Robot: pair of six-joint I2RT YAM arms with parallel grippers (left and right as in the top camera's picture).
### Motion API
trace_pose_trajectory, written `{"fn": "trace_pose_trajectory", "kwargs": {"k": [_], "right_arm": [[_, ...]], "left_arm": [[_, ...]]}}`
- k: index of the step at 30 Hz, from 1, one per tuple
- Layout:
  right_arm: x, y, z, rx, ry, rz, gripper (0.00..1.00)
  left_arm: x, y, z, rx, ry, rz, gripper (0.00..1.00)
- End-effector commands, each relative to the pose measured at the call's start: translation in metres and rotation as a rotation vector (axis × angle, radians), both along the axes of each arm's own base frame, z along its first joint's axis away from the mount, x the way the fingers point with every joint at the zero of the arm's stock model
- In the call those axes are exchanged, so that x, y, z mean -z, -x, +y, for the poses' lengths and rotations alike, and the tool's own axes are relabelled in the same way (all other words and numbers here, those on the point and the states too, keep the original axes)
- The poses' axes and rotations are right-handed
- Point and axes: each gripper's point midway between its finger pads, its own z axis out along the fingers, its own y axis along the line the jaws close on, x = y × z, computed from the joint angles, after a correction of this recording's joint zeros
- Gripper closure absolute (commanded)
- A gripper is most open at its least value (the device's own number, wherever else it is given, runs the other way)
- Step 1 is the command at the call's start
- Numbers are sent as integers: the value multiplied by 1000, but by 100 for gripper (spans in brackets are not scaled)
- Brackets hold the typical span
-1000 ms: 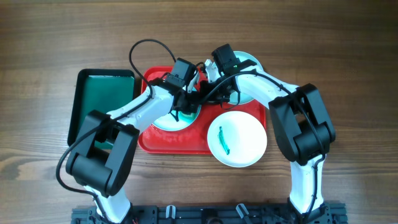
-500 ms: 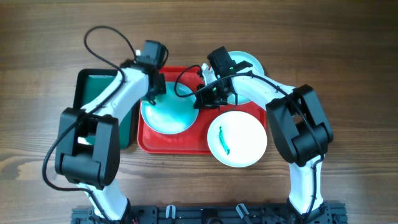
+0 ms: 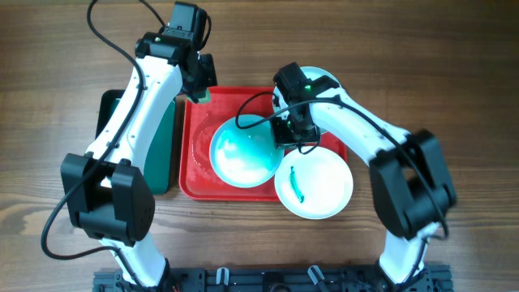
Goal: Clean dirty plates on tray and stack at the side
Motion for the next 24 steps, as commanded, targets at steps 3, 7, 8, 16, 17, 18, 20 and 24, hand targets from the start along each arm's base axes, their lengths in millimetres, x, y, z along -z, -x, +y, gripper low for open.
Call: {"fn": "trace_pose_trajectory", "kwargs": {"k": [3, 7, 8, 16, 17, 18, 20, 24], "right_arm": [[-66, -15, -30, 49, 199, -297, 96], [-88, -15, -44, 100, 310, -403, 96], [-92, -14, -48, 110, 344, -426, 96], [-125, -15, -42, 94, 569, -694, 96], [-131, -14, -40, 97, 591, -735, 96], [-138, -12, -35, 87, 615, -783, 96], [-150, -8, -26, 76, 651, -869, 96], [-174, 0, -13, 46, 722, -1020, 96]], "left_arm": [[0, -2, -4, -3, 34, 5, 96], [0, -2, -4, -3, 34, 6, 96], [0, -2, -4, -3, 34, 6, 96], [5, -1, -7, -10, 50, 20, 96], [6, -1, -7, -15, 53, 24, 96], [8, -1, -7, -15, 54, 28, 96], [14, -1, -9, -12, 59, 45, 96], [26, 1, -16, 1, 92, 82, 96]]}}
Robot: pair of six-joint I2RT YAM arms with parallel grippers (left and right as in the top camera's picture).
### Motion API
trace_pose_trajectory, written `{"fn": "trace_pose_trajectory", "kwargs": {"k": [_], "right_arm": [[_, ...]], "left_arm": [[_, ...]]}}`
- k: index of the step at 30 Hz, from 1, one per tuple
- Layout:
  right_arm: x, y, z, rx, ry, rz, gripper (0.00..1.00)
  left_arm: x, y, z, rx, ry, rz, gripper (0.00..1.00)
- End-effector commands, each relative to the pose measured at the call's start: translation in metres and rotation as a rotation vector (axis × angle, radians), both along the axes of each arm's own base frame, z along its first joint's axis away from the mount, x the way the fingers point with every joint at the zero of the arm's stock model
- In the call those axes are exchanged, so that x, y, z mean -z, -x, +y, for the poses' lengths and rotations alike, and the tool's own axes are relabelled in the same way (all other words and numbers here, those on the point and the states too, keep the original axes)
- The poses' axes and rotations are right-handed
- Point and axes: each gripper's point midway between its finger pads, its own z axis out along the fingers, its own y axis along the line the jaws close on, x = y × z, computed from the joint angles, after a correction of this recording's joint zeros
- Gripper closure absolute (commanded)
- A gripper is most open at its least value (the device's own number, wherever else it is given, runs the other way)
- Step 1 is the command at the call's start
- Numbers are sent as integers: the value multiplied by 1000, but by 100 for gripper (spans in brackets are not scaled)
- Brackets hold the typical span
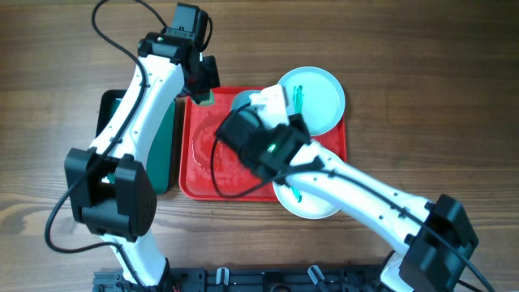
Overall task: Clean dirty plates on tray and stack at the side
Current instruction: 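Carry the cleaned plate with the right gripper to the table's right side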
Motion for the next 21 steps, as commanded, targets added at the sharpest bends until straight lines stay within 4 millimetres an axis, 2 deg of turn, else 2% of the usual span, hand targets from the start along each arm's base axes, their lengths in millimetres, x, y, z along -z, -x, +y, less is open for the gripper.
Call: {"fn": "trace_pose_trajectory", "kwargs": {"k": [1, 13, 21], "right_arm": [[-45, 0, -3, 21, 104, -246, 96], [-106, 20, 14, 7, 242, -582, 96], [-108, 22, 19, -7, 251, -584, 96]], "left_arm": [[14, 0, -9, -1, 56, 47, 96], [14, 2, -13, 3, 79, 56, 96], [14, 2, -13, 3, 79, 56, 96]]}}
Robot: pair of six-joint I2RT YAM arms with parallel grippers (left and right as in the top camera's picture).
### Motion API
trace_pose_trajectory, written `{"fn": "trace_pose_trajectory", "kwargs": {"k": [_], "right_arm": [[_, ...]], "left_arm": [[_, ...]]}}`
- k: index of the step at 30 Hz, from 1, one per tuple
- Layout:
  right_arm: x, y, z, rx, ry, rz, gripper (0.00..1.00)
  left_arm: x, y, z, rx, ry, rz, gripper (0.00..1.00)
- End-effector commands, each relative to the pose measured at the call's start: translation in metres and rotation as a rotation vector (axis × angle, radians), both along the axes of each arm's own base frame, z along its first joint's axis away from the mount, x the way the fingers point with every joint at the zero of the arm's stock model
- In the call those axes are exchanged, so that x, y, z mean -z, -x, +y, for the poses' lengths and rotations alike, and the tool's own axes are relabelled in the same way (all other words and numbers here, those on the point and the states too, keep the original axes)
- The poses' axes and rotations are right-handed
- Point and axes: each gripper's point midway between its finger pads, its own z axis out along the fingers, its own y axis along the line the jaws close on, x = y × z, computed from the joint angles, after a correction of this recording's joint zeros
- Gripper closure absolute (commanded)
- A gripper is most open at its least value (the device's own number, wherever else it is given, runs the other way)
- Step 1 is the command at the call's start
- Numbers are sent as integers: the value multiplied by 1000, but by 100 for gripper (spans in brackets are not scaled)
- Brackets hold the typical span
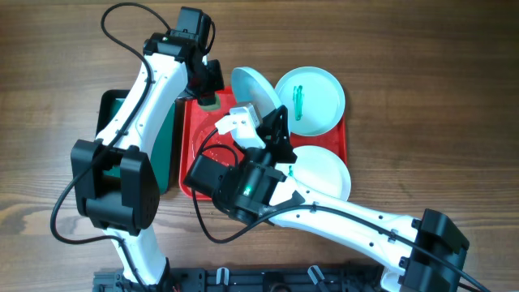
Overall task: Clean dirty plates on tray and stack at the side
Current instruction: 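Carry the cleaned plate with the right gripper to the table's right side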
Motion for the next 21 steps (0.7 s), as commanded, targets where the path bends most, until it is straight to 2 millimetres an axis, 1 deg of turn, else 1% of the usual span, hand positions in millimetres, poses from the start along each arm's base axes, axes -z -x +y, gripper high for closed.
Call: {"fn": "trace_pose_trajectory", "kwargs": {"k": [1, 6, 8, 10, 13, 14, 18, 19, 20, 21], "right_arm": [[-16, 4, -6, 13, 8, -57, 96], [-16, 4, -5, 12, 7, -56, 96], [-12, 3, -4, 6, -1, -39, 96], [2, 3, 1, -21, -32, 36, 96], [32, 8, 10, -77, -81, 211, 96], [38, 10, 9, -84, -75, 246, 96], [39, 7, -13, -37, -5, 290, 96], [43, 7, -14, -40, -18, 318, 96], [50, 8, -11, -58, -36, 366, 96], [62, 13, -2, -99, -69, 444, 96]], "left_arm": [[-2, -2, -2, -12, 23, 2, 96], [-2, -2, -2, -12, 23, 2, 96], [-2, -2, -2, -12, 23, 2, 96], [-2, -2, -2, -12, 23, 2, 96], [-2, -2, -2, -12, 22, 1, 96], [-2, -2, -2, -12, 22, 1, 96], [-2, -2, -2, -12, 23, 2, 96], [-2, -2, -2, -12, 23, 2, 96], [-2, -2, -2, -12, 23, 2, 96], [-2, -2, -2, -12, 23, 2, 96]]}}
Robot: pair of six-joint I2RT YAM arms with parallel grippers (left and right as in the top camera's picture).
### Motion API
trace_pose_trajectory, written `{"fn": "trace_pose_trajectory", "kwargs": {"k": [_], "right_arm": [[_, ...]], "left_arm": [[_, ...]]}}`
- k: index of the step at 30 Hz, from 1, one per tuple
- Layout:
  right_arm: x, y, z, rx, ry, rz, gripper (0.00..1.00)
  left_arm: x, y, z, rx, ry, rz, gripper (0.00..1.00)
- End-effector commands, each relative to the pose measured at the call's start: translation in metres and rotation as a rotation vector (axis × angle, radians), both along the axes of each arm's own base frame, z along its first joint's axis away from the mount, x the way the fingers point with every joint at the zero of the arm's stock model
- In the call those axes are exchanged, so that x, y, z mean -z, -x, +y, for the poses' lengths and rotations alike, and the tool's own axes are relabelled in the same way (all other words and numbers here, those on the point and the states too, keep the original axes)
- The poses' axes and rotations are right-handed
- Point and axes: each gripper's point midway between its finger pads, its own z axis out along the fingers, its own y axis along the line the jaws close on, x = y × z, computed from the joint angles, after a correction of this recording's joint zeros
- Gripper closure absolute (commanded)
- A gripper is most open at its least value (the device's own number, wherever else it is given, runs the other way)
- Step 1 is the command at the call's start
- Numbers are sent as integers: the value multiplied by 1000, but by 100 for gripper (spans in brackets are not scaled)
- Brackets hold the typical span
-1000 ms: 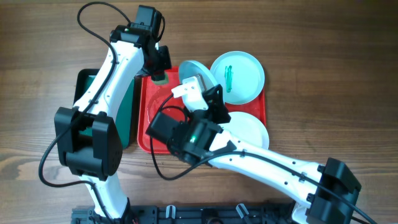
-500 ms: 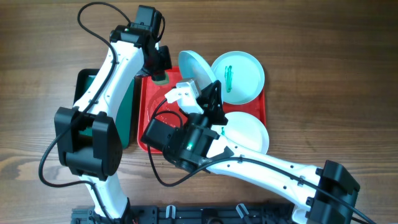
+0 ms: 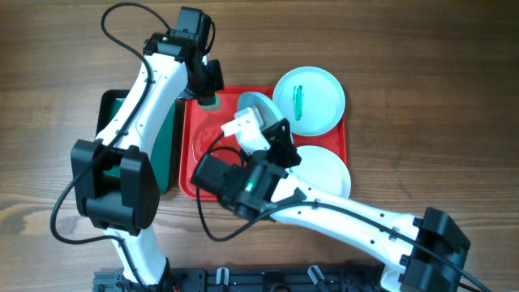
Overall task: Clean dirty plates on tray and stack at the side
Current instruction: 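Carry the cleaned plate with the right gripper to the table's right side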
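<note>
A red tray [image 3: 193, 166] lies mid-table. My right arm is raised close to the overhead camera, and its gripper [image 3: 270, 128] is shut on the rim of a pale tilted plate [image 3: 253, 105] held above the tray's back part. My left gripper [image 3: 208, 99] hovers at the tray's back left corner, just left of that plate, shut on a small green sponge [image 3: 209, 105]. A plate with a green smear [image 3: 312, 101] rests on the tray's back right corner. A clean white plate [image 3: 331, 169] lies at the tray's front right edge, partly hidden by my right arm.
A dark green mat on a black base [image 3: 166, 146] lies along the tray's left side. My right arm's links cross the front of the tray and hide much of it. Bare wooden table [image 3: 438, 97] surrounds everything.
The held plate sits a little nearer the tray's middle and lower in the view, with more of it hidden behind my right wrist. My left gripper with the sponge has barely moved.
At first my right gripper gripped the pale plate lying flat on the tray, with the left gripper at the back left corner. Then the right arm was raised with the plate off the tray. Later the plate stood tilted beside the sponge, as it does now.
</note>
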Motion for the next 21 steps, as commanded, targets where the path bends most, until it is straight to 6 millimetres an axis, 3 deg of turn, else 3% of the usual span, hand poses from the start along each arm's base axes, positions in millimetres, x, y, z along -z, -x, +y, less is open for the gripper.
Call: {"fn": "trace_pose_trajectory", "kwargs": {"k": [1, 6, 10, 12, 17, 21], "right_arm": [[24, 12, 15, -84, -103, 213, 96], [14, 3, 1, 0, -171, 142, 96], [47, 22, 50, -210, -353, 465, 96], [53, 20, 51, -201, -416, 520, 96], [64, 3, 32, -151, -609, 692, 96], [61, -31, -16, -37, -775, 731, 96]], "left_arm": [[-2, -2, -2, -12, 22, 1, 96], [-2, -2, -2, -12, 22, 1, 96], [-2, -2, -2, -12, 22, 1, 96], [-2, -2, -2, -12, 22, 1, 96], [-1, 0, -1, -12, 20, 10, 96], [-1, 1, -1, -12, 19, 12, 96]]}}
